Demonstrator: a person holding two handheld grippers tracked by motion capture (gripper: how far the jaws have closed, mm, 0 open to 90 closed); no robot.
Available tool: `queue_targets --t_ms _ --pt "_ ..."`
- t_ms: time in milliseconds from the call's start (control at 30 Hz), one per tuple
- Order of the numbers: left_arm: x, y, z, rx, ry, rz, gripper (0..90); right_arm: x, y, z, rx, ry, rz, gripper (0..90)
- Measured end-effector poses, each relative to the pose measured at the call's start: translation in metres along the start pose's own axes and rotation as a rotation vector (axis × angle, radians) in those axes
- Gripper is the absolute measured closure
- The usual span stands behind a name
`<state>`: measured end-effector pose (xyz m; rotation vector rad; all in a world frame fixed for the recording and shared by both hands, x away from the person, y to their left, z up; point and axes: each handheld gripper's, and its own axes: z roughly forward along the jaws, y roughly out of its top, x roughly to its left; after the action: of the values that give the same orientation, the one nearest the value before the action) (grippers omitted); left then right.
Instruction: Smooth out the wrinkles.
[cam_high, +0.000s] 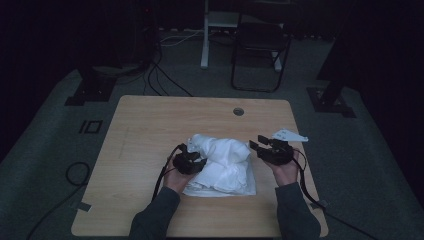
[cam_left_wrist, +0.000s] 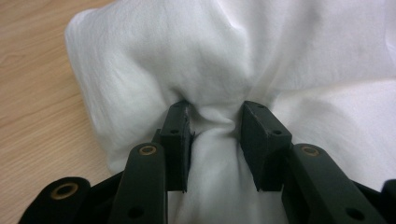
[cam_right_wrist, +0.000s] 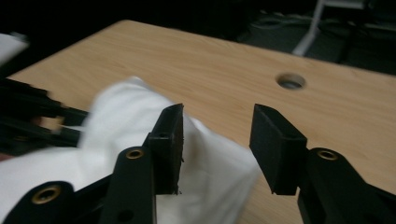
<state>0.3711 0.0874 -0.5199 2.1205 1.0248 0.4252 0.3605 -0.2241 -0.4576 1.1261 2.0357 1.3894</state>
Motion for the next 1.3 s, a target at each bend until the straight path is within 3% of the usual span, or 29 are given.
queue_targets --t_ms 133,200,300,333,400,433,500,567,667,700,767,867,900,933,1000,1033,1067,1300 --pt "0.001 -0.001 -0.001 -0.004 -0.005 -0.006 63.2 0.018 -0.001 0.019 0.06 0.052 -0.072 46.6" --pt "0.001 -0.001 -0.001 -0.008 0.0 -0.003 63.1 0.021 -0.005 0.035 0.109 0.063 -0.082 47.6" --pt "0.001 -0.003 -0.002 -0.016 -0.002 -0.015 63.1 0.017 -0.012 0.052 0.18 0.056 -0.086 79.5" --pt "0.001 -0.003 -0.003 -0.017 -0.006 -0.015 63.2 0.014 -0.013 0.053 0.2 0.024 -0.089 82.9" --pt "0.002 -0.004 -0.003 -0.021 -0.013 -0.02 63.5 0.004 -0.014 0.047 0.189 -0.01 -0.065 84.1" --pt "0.002 -0.004 -0.003 -0.024 -0.02 -0.02 63.7 0.0 -0.014 0.042 0.182 -0.052 -0.054 84.1" --pt "0.0 -0.005 -0.003 -0.031 -0.035 -0.025 63.6 -0.006 -0.015 0.035 0.178 -0.091 -0.032 82.6" --pt "-0.002 -0.005 -0.003 -0.033 -0.03 -0.021 63.3 -0.003 -0.019 0.033 0.202 -0.145 -0.052 77.5" --pt "-0.001 -0.005 -0.006 -0.041 -0.027 -0.033 60.5 0.003 -0.024 0.026 0.194 -0.222 -0.05 56.8" --pt "0.0 -0.005 -0.007 -0.046 -0.026 -0.039 59.5 0.007 -0.024 0.021 0.159 -0.211 -0.037 54.0" --pt "0.002 -0.005 -0.008 -0.05 -0.03 -0.045 58.1 0.019 -0.024 0.009 0.091 -0.138 -0.044 50.5" --pt "0.0 -0.006 -0.01 -0.055 -0.019 -0.048 56.6 0.043 -0.03 0.007 0.096 -0.044 -0.102 47.9" --pt "0.0 -0.006 -0.01 -0.055 -0.019 -0.048 56.4 0.043 -0.03 0.007 0.096 -0.044 -0.102 47.9" --pt "-0.001 -0.007 -0.01 -0.057 -0.006 -0.048 56.4 0.055 -0.042 0.017 0.16 -0.022 -0.136 44.1" --pt "-0.002 -0.008 -0.01 -0.063 -0.002 -0.056 56.4 0.058 -0.054 0.026 0.209 -0.024 -0.134 40.3" --pt "-0.002 -0.008 -0.01 -0.063 -0.002 -0.056 56.4 0.058 -0.054 0.026 0.209 -0.024 -0.134 40.3" --pt "-0.002 -0.008 -0.01 -0.065 -0.003 -0.056 56.4 0.057 -0.067 0.035 0.28 -0.056 -0.116 36.6" --pt "-0.004 -0.009 -0.009 -0.068 0.014 -0.055 55.0 0.04 -0.086 0.029 0.398 -0.161 -0.101 37.3"
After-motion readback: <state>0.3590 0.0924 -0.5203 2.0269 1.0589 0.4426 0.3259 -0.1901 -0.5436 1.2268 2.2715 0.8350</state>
